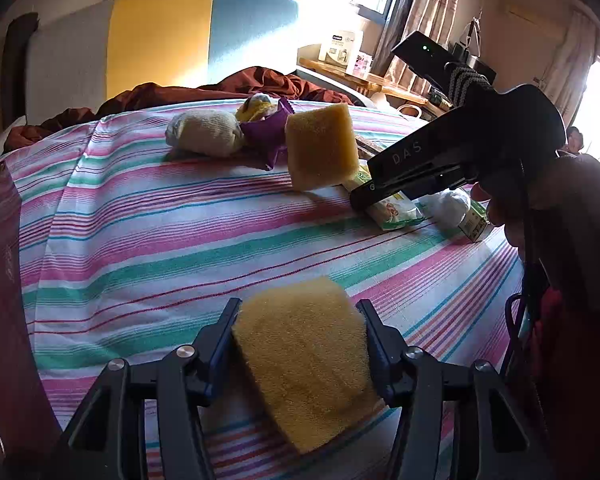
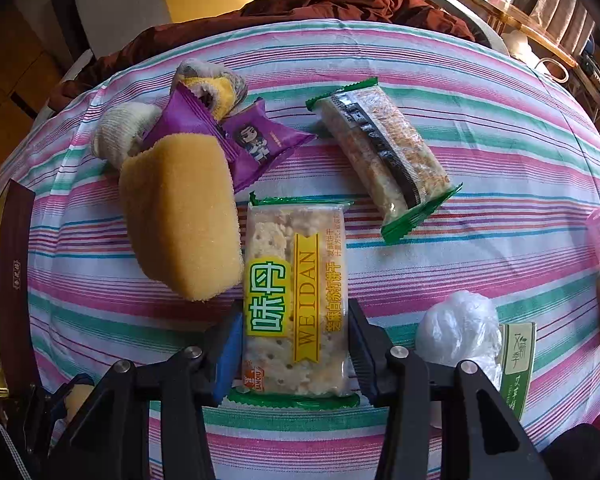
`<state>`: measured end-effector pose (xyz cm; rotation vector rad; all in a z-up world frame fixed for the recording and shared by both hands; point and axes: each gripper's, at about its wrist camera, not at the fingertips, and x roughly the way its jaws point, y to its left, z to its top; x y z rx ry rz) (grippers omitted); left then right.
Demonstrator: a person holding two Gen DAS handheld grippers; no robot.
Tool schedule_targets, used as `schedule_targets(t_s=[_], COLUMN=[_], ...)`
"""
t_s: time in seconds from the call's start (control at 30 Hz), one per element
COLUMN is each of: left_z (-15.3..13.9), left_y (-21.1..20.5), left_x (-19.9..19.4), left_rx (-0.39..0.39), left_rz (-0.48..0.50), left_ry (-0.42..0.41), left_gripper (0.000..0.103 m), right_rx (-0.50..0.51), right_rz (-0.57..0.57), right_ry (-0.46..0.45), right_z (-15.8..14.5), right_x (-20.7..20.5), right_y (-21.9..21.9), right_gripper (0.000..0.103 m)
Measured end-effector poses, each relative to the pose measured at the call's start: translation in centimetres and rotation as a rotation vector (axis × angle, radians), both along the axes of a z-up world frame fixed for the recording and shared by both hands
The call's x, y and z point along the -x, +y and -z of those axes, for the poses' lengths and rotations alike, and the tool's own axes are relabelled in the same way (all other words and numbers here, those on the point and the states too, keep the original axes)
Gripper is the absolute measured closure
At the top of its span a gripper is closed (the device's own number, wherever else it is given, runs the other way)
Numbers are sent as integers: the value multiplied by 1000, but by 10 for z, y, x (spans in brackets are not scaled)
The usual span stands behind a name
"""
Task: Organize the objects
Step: 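Hold the sponge with the left gripper while the right gripper grasps the WEIDAN cracker pack, then lower the yellow sponge into the gold tray and open the left gripper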
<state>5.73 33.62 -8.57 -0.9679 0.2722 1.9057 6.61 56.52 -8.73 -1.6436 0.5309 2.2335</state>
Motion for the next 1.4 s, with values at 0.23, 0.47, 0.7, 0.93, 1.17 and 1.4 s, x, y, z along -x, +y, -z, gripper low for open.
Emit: schedule_targets(t_s=[0.23, 0.47, 0.7, 0.93, 1.17, 1.4], left_z=[-5, -22, -52, -74, -82, -86], left_y=[-8, -28, -56, -91, -123, -154], left_x=[-5, -9, 0, 20, 34, 47], left_rx=[52, 46, -7, -29, -4, 27], left_rz=[-30, -60, -124, -233, -354, -450], left_ry=[7, 24, 40, 56, 99, 143], left_gripper=[48, 48, 48, 48, 47, 47], right_rx=[45, 39, 28, 16, 0, -8], right_rz=[-82, -213, -216, -218, -226, -230], right_ry=[5, 4, -2, -8, -15, -21], right_z=[-4, -6, -5, -5, 2, 10], right_x=[-9, -8, -9, 6, 13, 17], right_y=[-24, -47, -49, -56, -58, -59], right_gripper=[55, 55, 55, 54, 54, 54])
